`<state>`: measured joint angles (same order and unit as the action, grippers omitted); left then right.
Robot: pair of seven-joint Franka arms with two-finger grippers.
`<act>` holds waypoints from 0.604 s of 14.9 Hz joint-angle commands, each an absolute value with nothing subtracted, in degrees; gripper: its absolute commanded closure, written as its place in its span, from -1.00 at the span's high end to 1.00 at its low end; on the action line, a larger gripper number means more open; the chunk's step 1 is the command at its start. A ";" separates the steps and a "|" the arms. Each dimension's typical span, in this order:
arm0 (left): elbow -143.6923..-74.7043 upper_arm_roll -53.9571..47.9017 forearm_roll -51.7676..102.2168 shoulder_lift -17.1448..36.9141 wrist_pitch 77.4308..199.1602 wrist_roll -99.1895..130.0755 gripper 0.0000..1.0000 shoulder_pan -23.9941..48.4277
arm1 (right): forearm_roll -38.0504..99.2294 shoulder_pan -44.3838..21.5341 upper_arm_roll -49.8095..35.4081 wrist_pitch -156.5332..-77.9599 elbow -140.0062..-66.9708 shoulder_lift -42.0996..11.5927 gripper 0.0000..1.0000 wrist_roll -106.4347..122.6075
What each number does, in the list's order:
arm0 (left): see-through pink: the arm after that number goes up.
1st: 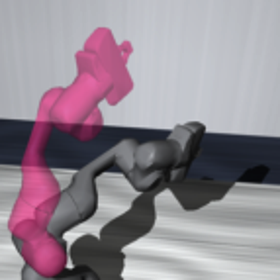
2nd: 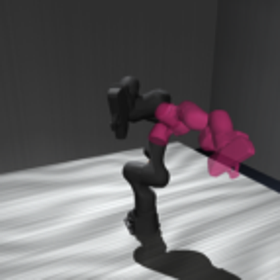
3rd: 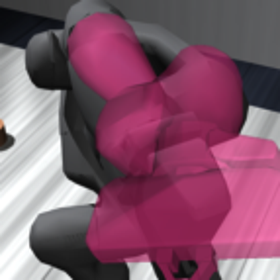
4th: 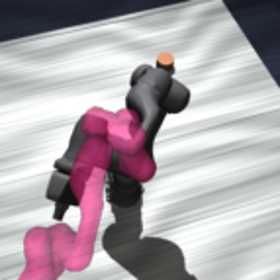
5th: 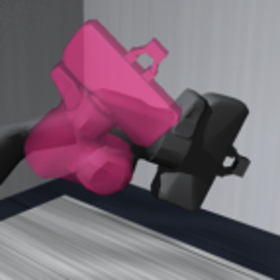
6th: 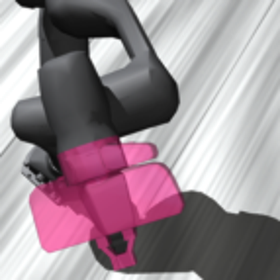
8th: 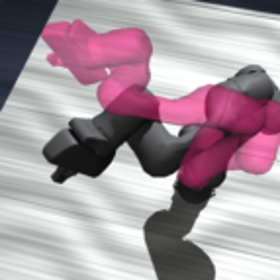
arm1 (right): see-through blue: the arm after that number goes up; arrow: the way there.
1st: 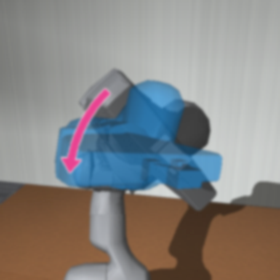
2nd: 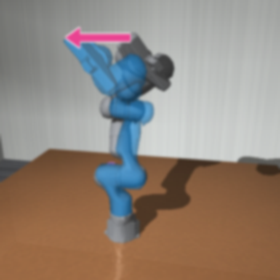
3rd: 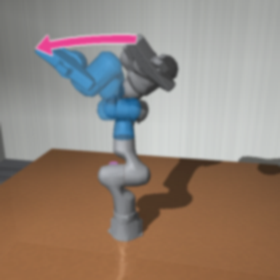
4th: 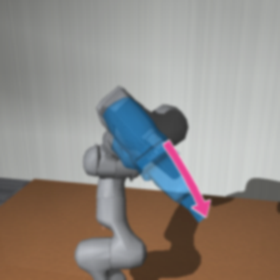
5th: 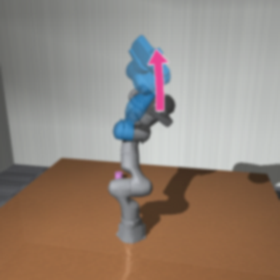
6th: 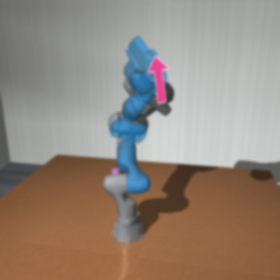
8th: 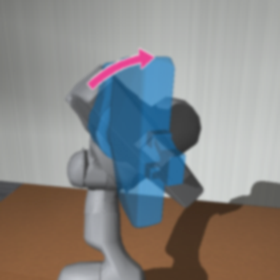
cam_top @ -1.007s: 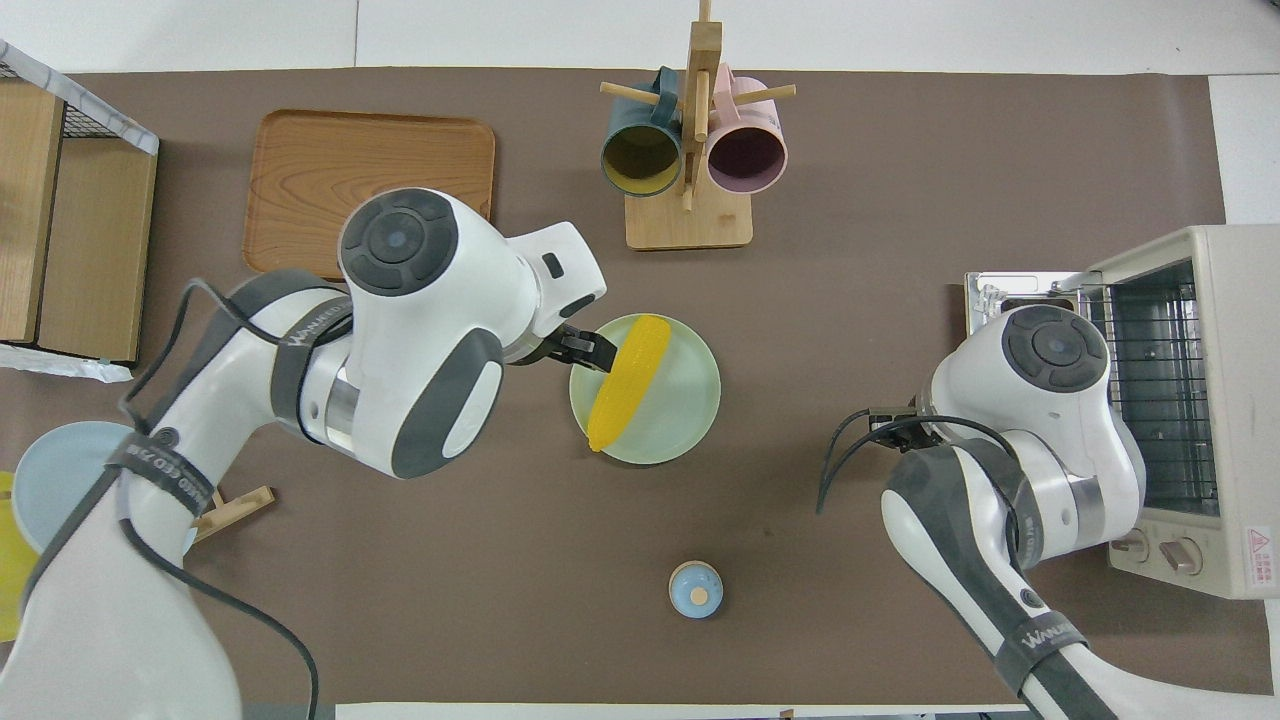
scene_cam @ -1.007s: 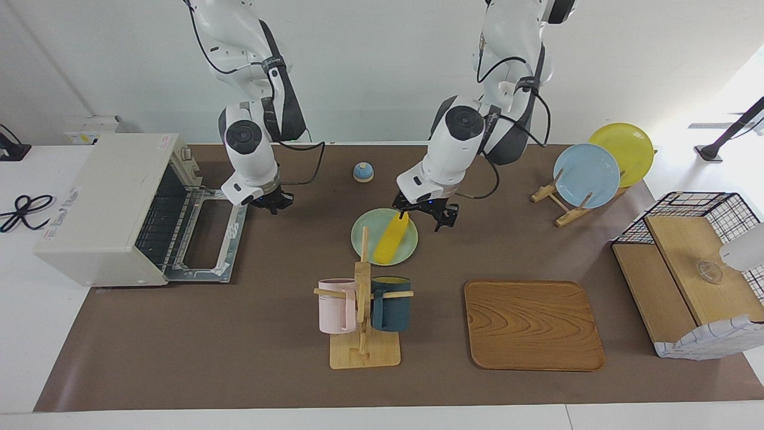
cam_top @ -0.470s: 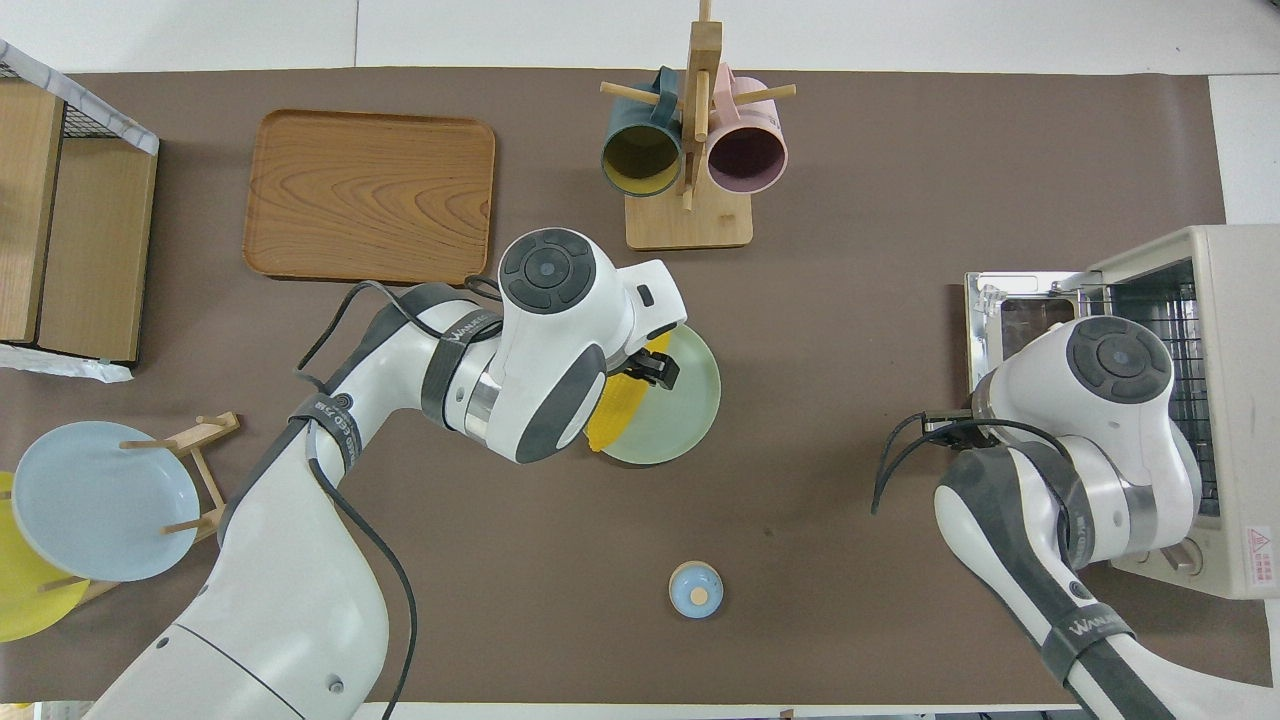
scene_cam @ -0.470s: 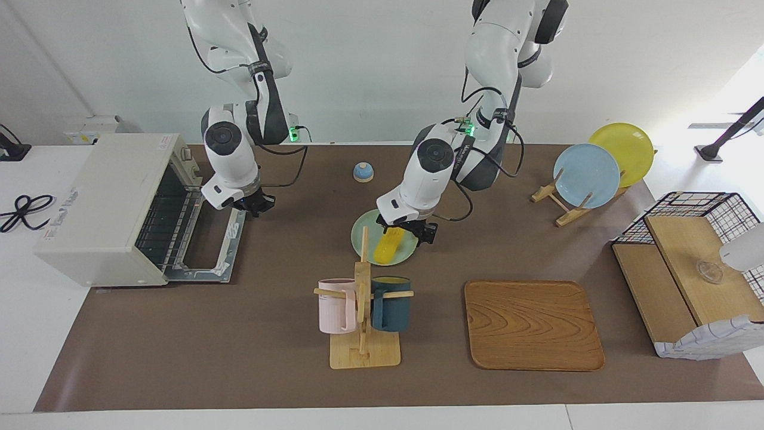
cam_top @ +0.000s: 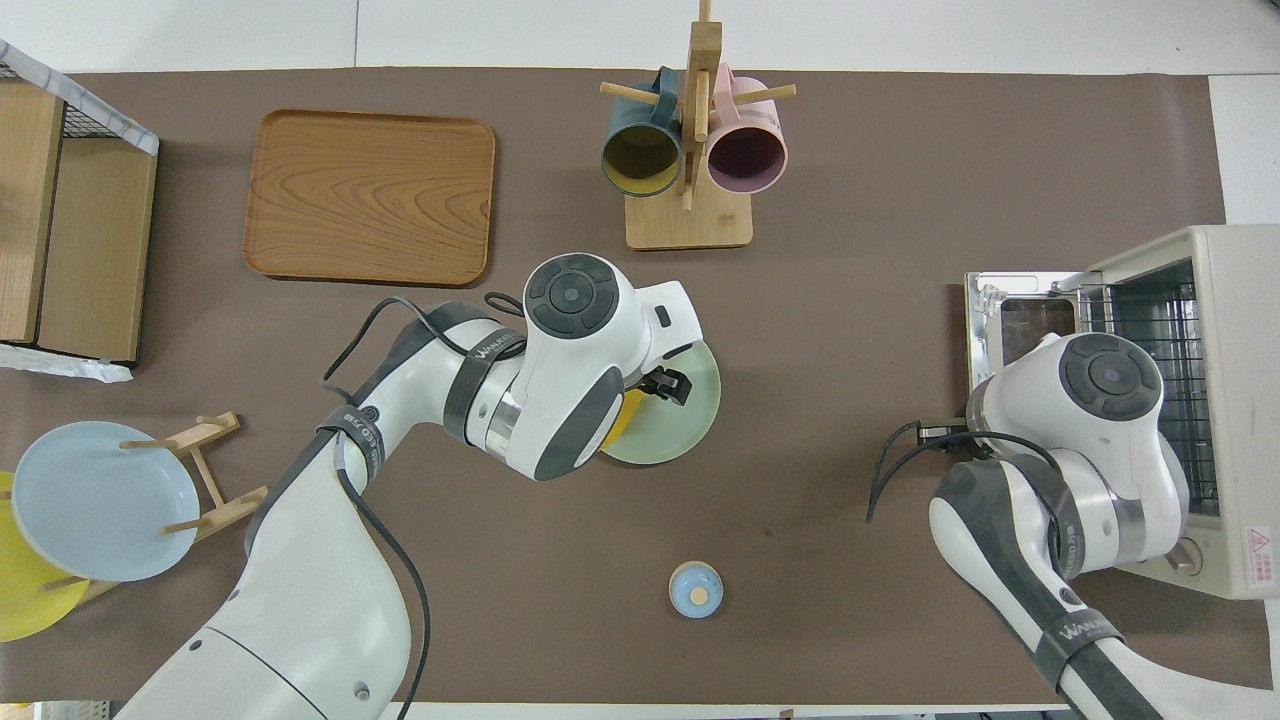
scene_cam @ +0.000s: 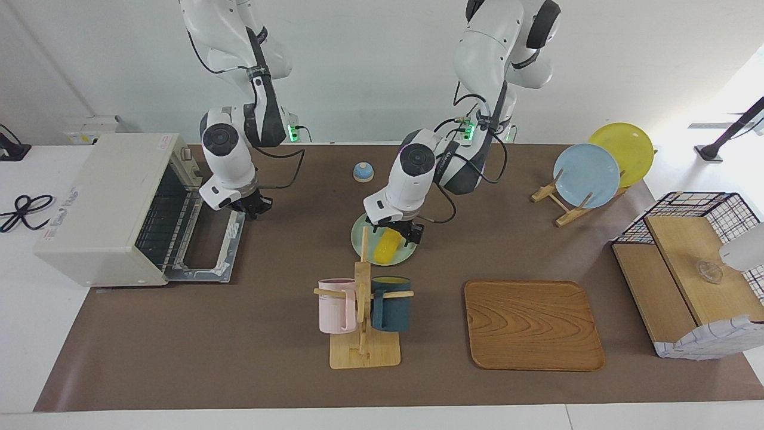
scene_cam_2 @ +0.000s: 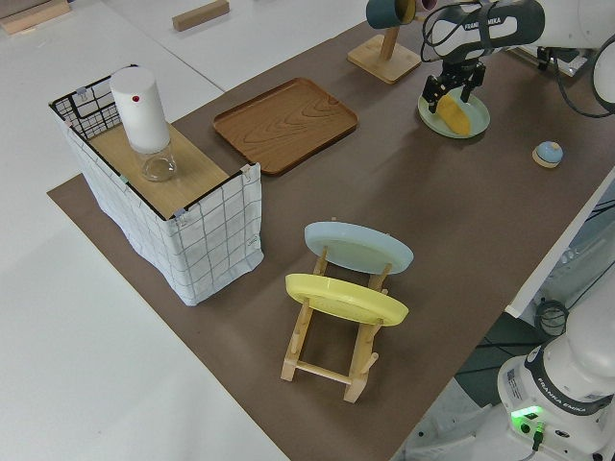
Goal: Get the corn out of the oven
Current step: 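Grasp the yellow corn on the plate with the left gripper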
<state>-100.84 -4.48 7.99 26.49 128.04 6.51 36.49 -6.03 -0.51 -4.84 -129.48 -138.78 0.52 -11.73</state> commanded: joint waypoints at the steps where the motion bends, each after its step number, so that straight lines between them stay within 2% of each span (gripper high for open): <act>1: -103.62 -3.52 8.00 25.93 131.31 5.98 1.00 37.62 | -9.21 0.62 -5.36 -130.17 -140.10 1.84 -1.00 -10.81; 2: -103.36 -3.60 8.00 25.93 131.05 5.98 0.95 37.53 | -11.06 1.40 -5.36 -129.99 -140.10 1.85 -1.00 -10.72; 3: -103.10 -3.60 8.17 25.93 130.78 5.98 0.53 37.53 | -12.29 2.45 -5.45 -129.90 -140.01 1.85 -1.00 -10.81; 4: -102.92 -3.60 8.43 26.01 130.26 5.98 -0.04 37.36 | -12.83 2.46 -5.36 -129.64 -139.84 1.85 -1.00 -10.81; 6: -101.00 -3.60 9.14 26.19 128.51 6.50 -0.87 36.83 | -13.01 2.29 -5.45 -128.24 -138.96 1.76 -1.00 -10.81; 7: -99.68 -3.60 9.75 26.19 126.84 6.59 -1.00 36.48 | -13.70 2.29 -5.36 -127.10 -138.09 1.58 -1.00 -10.72; 9: -98.27 -3.08 11.68 26.02 124.90 7.03 -1.00 36.21 | -15.98 2.02 -5.45 -121.67 -134.23 1.58 -1.00 -10.72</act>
<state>-100.14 -3.80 9.69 26.42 127.82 6.71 36.41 -11.29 0.24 -5.66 -127.37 -137.82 0.52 -11.73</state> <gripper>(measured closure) 0.489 0.991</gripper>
